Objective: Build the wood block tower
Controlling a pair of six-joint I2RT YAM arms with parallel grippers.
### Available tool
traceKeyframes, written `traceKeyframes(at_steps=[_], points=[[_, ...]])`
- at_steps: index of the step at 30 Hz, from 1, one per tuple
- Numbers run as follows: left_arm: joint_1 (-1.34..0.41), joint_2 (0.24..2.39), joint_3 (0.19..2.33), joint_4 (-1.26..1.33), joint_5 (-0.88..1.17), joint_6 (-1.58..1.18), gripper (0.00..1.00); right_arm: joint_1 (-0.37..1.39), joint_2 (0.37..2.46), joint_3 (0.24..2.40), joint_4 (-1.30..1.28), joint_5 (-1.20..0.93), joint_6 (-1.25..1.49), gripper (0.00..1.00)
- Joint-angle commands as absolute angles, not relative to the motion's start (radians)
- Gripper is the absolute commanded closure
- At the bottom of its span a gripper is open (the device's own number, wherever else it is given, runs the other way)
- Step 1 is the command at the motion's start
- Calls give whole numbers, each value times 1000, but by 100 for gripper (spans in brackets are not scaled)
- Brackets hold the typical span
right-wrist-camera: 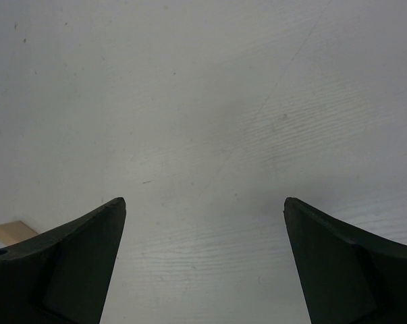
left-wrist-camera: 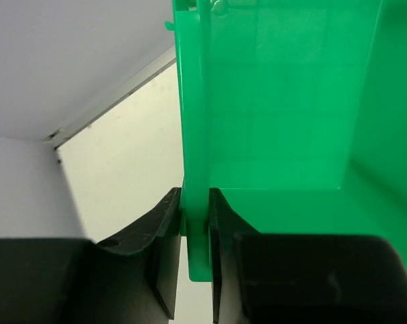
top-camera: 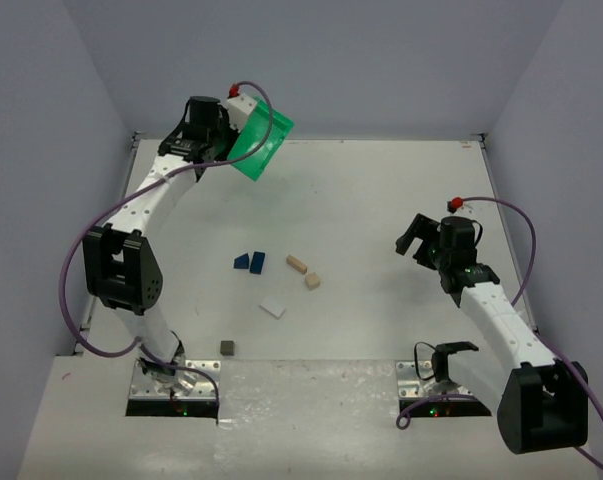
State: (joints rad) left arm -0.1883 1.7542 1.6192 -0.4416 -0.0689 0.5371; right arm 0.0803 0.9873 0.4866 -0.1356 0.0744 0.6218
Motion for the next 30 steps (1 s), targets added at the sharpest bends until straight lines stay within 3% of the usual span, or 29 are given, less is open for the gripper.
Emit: traceKeyframes(at_steps=[1, 13, 30], points=[[-125, 1739, 1642, -286, 57, 233, 100, 81, 992, 512, -107, 78, 630, 1], [-10, 1950, 1733, -439, 198, 431, 100, 81, 1054, 540, -114, 127, 614, 1], [-6, 2040, 1727, -533, 106, 573, 92, 81, 1105, 574, -143, 143, 606, 1]])
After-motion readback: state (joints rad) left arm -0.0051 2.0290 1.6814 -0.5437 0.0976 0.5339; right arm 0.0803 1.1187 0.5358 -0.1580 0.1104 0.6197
